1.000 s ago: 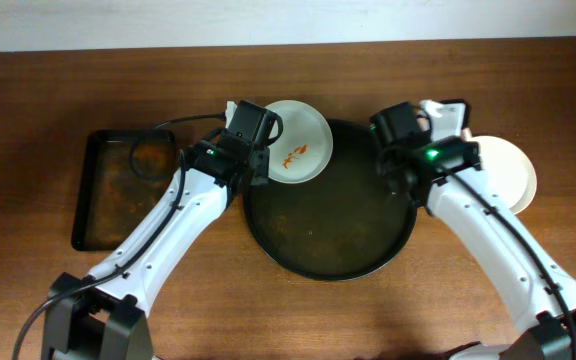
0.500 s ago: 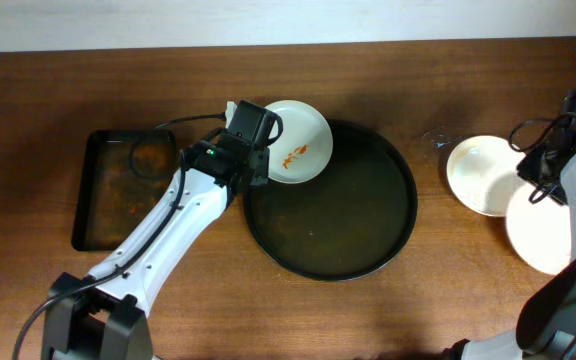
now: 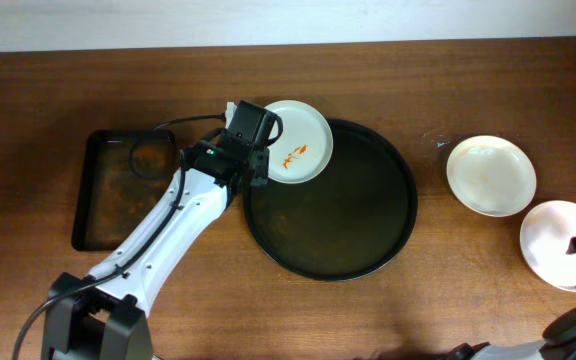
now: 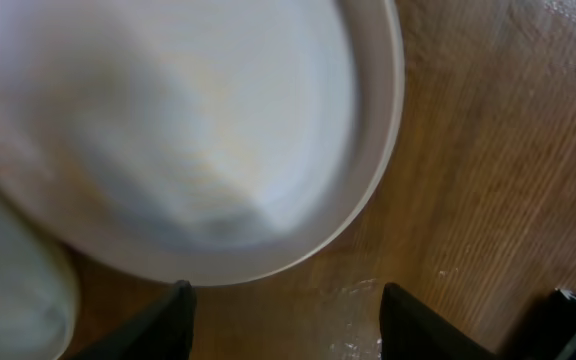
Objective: Clean dirty plates on tray and stack at the side
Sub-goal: 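Grasp the last plate on the tray with the right gripper and center it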
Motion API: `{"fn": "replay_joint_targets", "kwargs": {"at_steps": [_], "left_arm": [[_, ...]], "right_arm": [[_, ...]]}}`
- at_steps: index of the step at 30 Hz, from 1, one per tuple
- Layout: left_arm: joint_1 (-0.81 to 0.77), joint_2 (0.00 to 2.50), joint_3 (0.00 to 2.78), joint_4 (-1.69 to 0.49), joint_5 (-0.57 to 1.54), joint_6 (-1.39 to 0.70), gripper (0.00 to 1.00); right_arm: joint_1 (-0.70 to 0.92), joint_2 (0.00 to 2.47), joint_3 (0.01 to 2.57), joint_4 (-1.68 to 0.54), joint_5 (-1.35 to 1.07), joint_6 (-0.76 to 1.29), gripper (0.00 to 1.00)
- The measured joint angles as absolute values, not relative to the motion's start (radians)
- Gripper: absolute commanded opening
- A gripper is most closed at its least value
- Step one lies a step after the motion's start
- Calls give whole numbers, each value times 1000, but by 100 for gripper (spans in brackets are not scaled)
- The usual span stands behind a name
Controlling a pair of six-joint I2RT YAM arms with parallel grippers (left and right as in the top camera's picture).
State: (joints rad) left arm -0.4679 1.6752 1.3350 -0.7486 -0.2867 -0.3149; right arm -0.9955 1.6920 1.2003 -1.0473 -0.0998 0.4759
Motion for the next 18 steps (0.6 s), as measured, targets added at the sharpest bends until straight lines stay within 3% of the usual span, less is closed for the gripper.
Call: {"fn": "replay_joint_targets", "kwargs": {"at_steps": [7,8,11,18], "left_arm": [[-468,1675,1335,-748,-287,-315,1],[-468,1675,1335,-749,-287,-315,1],[-468,1675,1335,-749,-287,-315,1],[-468,1675,1335,-750,-287,-315,1]], "right_arm": [[-1016,1694,986,-787,-118,502,55],[-1016,1695,933,-757,-115,517,47],[-1016,1694,896,-696,-107,526,4],[-1021,1682,911,-725,-146,538,4]]}}
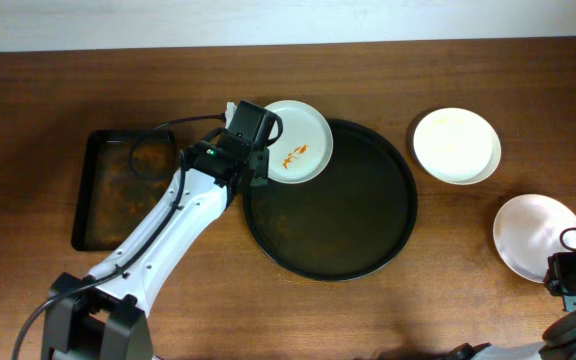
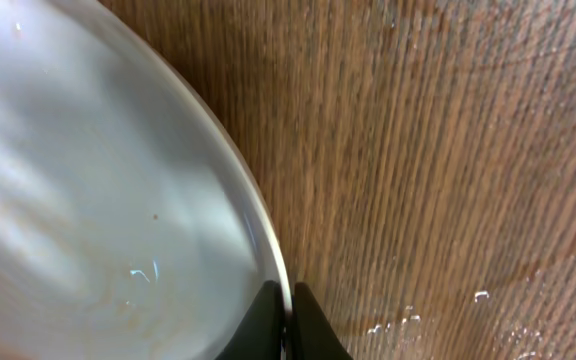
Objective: Clean dirty plates on tray and stack at the side
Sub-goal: 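Grasp the last plate on the tray with the right gripper and center it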
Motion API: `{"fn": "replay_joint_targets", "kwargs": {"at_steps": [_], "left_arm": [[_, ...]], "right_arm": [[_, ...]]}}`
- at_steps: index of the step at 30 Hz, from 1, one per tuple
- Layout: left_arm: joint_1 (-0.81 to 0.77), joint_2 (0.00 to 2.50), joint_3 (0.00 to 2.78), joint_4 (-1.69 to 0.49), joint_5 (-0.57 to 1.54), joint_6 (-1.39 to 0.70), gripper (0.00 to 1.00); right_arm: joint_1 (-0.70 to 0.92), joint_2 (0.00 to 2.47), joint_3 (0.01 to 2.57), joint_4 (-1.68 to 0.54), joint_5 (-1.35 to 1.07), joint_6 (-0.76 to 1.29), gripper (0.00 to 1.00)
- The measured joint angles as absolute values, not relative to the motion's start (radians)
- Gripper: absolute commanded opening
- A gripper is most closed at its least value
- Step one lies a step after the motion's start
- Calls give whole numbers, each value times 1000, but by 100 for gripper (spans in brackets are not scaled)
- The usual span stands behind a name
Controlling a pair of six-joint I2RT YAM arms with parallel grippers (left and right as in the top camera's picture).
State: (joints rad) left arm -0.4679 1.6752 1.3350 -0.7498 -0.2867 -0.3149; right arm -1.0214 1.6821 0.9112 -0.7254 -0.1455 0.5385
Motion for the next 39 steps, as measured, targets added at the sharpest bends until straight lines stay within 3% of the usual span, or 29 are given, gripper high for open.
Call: {"fn": "replay_joint_targets", "kwargs": {"at_steps": [6,11,16,19,21,23,28,31,34,36,39], "left_arm": [[-468,1675,1335,-752,-287,-315,1],[-468,1675,1335,-752,-287,-315,1],[-468,1673,1334,-752,-287,-315,1],[-468,1673,1334,-753,-286,-315,1],[-468,1673,1334,-753,-287,-315,1],[-468,1673,1334,-752,-287,-315,1],[-468,1673,1334,-756,-287,-315,1],[-414,1673,1333,-798,-282,-316,1],[-334,1673,1332,-820,-284,-318,1],[-331,1673,1332,-823,-283,-318,1],[-331,1672,1332,-825,-283,-318,1]], "right_arm": [[-1004,1562,1063,-783,-356,422,4],[-745,1547,1129,-695,-387,384,4],[-373,1574,1134,-442,-121,381,4],[-316,1694,1134,-387,15,389,5],[-314,1773,1134,-381,62,427,38],[-314,1789,1134,-381,71,429,49],[-281,1704,1194,-546,-38,309,54],[-115,1668,1223,-562,-250,239,57],[97,1669,1223,-455,-298,206,62],[216,1738,1226,-326,-250,203,73],[271,1844,1227,-179,-195,199,70]]}}
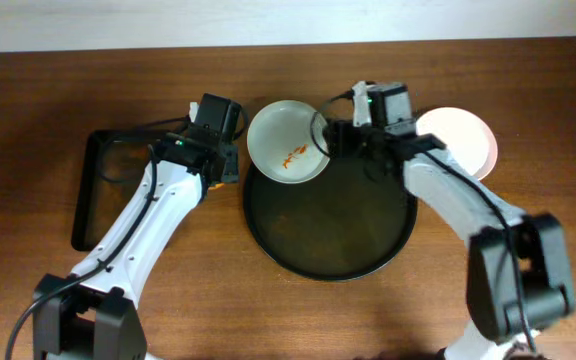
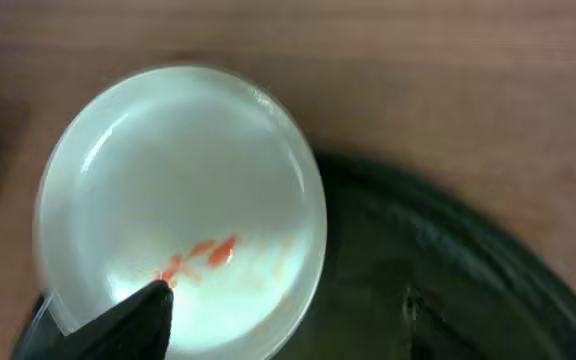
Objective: Clean dirty plates on tray and stack at the side
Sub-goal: 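Grasp the last plate on the tray with the right gripper and center it, then scrub the last plate with the sponge in the left gripper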
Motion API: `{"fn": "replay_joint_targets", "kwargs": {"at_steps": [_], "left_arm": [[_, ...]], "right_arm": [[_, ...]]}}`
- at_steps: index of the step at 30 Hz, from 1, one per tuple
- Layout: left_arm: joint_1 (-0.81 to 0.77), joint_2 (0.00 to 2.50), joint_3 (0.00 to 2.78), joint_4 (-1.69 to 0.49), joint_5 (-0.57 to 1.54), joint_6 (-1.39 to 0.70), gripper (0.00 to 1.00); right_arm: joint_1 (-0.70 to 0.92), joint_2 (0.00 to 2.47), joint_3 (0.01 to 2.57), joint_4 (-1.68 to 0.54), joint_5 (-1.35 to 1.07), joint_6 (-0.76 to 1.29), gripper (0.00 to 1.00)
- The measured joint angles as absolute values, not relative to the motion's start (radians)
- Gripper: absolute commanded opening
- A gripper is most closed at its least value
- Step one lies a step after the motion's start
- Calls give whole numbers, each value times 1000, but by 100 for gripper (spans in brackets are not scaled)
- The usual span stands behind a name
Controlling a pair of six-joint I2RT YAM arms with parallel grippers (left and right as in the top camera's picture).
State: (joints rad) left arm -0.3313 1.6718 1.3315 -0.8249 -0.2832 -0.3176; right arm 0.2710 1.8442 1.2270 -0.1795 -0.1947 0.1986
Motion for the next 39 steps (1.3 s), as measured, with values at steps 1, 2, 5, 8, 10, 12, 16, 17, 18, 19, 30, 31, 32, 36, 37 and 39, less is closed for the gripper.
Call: {"fn": "replay_joint_targets", "kwargs": {"at_steps": [1,2,5,8,10,12,16,17,18,19,30,31,32,36,37,39], "left_arm": [[-331,1671,1332,-826,-284,-318,1],[-331,1671,1332,-826,-284,-318,1],[-331,1671,1332,-826,-279,-318,1],[-331,1671,1331,-826,-276,-318,1],[-331,1671,1331,-827,-276,-318,1],[-331,1671,1331,-826,-276,-318,1],[-331,1671,1331,-825,-239,-318,1],[-331,1671,1331,-823,-199,-318,1],[-331,1671,1331,-816,-147,-318,1],[-331,1671,1331,-802,-89,-318,1],[-331,1926,1326,-635,687,-322,1],[-334,1951,1325,-620,723,-323,1],[-341,1975,1325,-601,757,-323,1],[-416,2039,1325,-556,813,-355,1],[-435,2045,1325,-538,816,-372,1],[-443,2045,1325,-533,815,-391,1]], "right_arm": [[278,1900,1227,-136,-175,199,67],[278,1921,1227,-96,-170,199,64],[278,2025,1227,-22,-179,210,56],[278,2068,1227,-19,-213,237,19],[279,2070,1230,-68,-240,251,4],[281,2067,1240,-142,-268,286,4],[283,1994,1247,-432,-276,294,4],[283,1972,1240,-497,-273,296,4],[283,1951,1237,-576,-270,298,4],[283,1941,1240,-636,-267,300,4],[283,1929,1238,-786,-267,299,4],[283,1929,1238,-786,-267,299,4],[283,1929,1238,-786,-267,299,4],[283,1929,1238,-794,-267,299,4],[283,1929,1238,-794,-267,299,4],[283,1929,1238,-801,-267,299,4]]}}
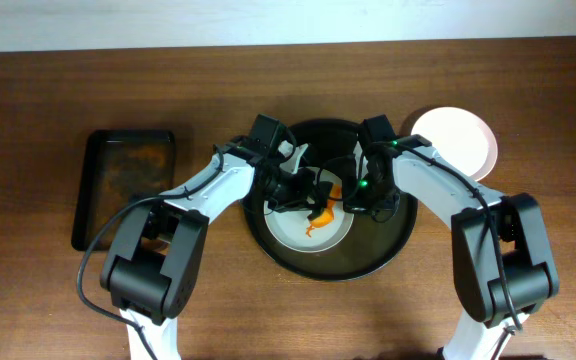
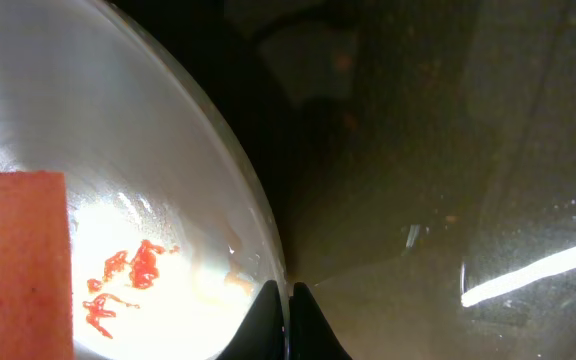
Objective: Clean dirty plates on tray and stack at the side
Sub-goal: 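Scrub the last plate with the sponge in the left gripper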
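A dirty white plate [image 1: 303, 236] with red sauce smears [image 2: 133, 270] lies in the middle of the round black tray [image 1: 393, 235]. My right gripper [image 1: 356, 200] is shut on the plate's right rim; the right wrist view has its jaws [image 2: 288, 300] pinched on that edge. From the left, my left gripper [image 1: 303, 193] reaches over the plate and holds an orange sponge [image 1: 320, 214] down on it. The sponge [image 2: 18, 265] stands as an orange block at the left of the wrist view. Clean white plates [image 1: 458, 140] sit to the right of the tray.
A black rectangular tray [image 1: 123, 190] with brownish residue lies on the wooden table at the left. Both arms cross over the round tray's upper half. The dark tray floor [image 2: 448, 150] fills the right of the wrist view.
The dirty plate was on the tray's upper left rim with my right gripper open beside it. Now it lies mid-tray, right gripper shut on its rim, left gripper and sponge over it.
My right gripper was open over a white plate at the far right, then shut on that plate's rim, with a second plate near the tray. Then only one pile stood by the tray and the gripper was at the dirty plate. Now both grippers work on that plate mid-tray.
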Motion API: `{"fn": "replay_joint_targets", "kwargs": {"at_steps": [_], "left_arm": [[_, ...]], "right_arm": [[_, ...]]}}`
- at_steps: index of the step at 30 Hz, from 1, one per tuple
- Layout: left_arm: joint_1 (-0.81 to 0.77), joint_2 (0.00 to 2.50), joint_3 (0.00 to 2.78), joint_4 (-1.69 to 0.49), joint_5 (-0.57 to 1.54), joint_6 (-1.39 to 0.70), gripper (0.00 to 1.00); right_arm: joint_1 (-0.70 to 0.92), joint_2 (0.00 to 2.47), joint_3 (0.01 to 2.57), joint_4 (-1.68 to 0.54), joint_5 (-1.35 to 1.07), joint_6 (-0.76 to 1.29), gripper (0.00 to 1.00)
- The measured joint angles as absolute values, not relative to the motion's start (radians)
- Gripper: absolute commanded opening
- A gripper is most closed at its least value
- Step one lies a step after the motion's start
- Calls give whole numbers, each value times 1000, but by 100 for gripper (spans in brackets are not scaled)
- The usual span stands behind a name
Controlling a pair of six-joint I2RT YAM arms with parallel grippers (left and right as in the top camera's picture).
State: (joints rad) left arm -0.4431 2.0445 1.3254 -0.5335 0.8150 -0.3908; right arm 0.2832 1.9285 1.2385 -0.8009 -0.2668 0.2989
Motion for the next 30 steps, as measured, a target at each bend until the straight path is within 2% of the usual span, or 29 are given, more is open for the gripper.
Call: {"fn": "replay_joint_targets", "kwargs": {"at_steps": [14,23,30], "left_arm": [[-493,2045,1291,-462,763,-539,1],[-527,2046,1230,-445,600,-607,1],[-432,2018,1237,-537,514,-575,1]], "right_arm": [[283,1929,1238,-805,-267,299,4],[283,1929,1238,-813,-261,299,4],[283,1929,1238,-815,-264,300,4]]}}
